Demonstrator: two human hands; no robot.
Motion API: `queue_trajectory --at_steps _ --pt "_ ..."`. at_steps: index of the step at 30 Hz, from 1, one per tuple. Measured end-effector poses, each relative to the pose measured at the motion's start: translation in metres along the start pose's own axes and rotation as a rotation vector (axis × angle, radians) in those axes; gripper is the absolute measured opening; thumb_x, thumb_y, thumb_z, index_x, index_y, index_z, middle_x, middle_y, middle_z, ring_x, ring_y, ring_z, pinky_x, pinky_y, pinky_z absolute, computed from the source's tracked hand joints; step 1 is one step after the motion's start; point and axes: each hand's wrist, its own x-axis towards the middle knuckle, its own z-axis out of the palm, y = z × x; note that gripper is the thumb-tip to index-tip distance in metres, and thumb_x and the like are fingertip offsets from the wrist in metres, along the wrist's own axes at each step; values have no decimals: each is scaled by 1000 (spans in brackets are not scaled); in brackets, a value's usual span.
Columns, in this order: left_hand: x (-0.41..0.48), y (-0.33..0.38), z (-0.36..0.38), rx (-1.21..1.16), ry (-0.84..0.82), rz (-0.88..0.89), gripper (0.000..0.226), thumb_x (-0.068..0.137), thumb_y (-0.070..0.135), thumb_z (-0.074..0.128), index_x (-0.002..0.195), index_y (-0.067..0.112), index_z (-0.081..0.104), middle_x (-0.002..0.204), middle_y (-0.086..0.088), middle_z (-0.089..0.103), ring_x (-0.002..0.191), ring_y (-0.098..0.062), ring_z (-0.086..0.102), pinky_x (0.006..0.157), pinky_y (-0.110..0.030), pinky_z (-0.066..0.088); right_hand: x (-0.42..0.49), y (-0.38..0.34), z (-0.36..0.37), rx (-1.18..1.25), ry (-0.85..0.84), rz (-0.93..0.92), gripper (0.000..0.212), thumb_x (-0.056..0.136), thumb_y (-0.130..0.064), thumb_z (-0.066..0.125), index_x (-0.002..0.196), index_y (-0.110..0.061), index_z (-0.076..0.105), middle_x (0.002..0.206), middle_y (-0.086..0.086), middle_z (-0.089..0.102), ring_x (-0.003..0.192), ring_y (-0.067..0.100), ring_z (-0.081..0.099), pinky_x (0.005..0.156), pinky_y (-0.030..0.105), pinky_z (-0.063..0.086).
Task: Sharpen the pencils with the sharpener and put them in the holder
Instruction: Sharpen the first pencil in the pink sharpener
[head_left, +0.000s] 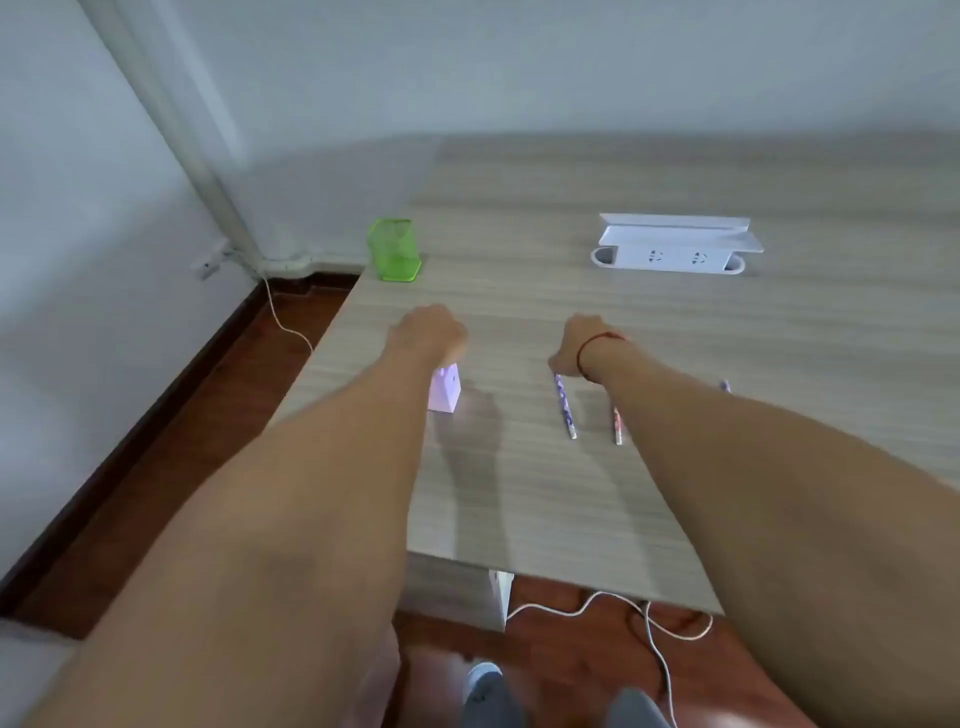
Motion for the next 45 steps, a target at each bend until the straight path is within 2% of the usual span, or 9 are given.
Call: queue_trajectory --at_steps 7,9,15,20,28,33,37,43,45 --pt "16 -47 75 -13 115 45 45 88 56 38 88 17 59 107 -9 63 106 -31 55 95 -39 45 15 22 99 -94 124 55 32 92 -18 49 122 -12 60 125 10 63 118 31 60 101 36 46" --pt "20 -54 92 27 254 127 36 88 49 45 92 16 57 109 -10 61 111 -34 50 94 -39 43 19 26 120 -54 255 44 34 101 -21 37 126 -11 57 129 12 60 122 31 57 102 36 42" --pt "-4 -72 118 129 504 262 32 88 39 49 102 12 57 112 -21 57 111 -36 47 95 -40 32 -6 24 158 -2 434 -34 34 94 -3 43 124 -8 57 130 13 56 123 32 53 94 37 46" --pt "-60 -78 115 106 435 174 38 93 45 41 116 18 56 125 -17 49 120 -38 39 98 -41 38 -39 22 158 107 368 -85 35 94 -5 41 126 -8 53 131 14 55 121 34 55 96 39 46" --pt "-83 -81 120 -156 335 -30 43 96 39 18 131 41 43 136 -8 39 127 -34 41 114 -52 14 -53 14 157 221 376 -223 38 93 -32 37 113 -11 61 118 14 64 111 33 57 92 37 46" --pt "-79 -83 126 -499 353 40 46 88 35 24 119 29 58 129 -15 51 117 -35 50 105 -44 40 -52 6 154 176 551 -200 39 89 -38 41 97 -10 67 101 12 69 97 32 63 82 33 45" --pt "-77 -83 127 -594 383 73 42 87 30 28 105 23 65 119 -10 63 118 -29 51 103 -42 42 -43 3 154 265 573 -176 31 85 -39 43 76 -12 55 82 9 63 78 29 54 74 32 40" --pt "-79 -85 132 -665 417 72 35 74 38 26 74 34 61 116 0 65 112 -25 54 102 -41 43 -33 2 162 347 572 -159 32 84 -40 45 72 -11 52 76 7 57 75 29 50 72 31 36" --pt "-78 -85 133 -662 441 62 36 74 39 26 78 35 62 116 1 65 109 -25 55 101 -43 43 -31 2 165 359 582 -138 33 83 -39 45 68 -11 50 75 7 56 73 29 49 72 32 35"
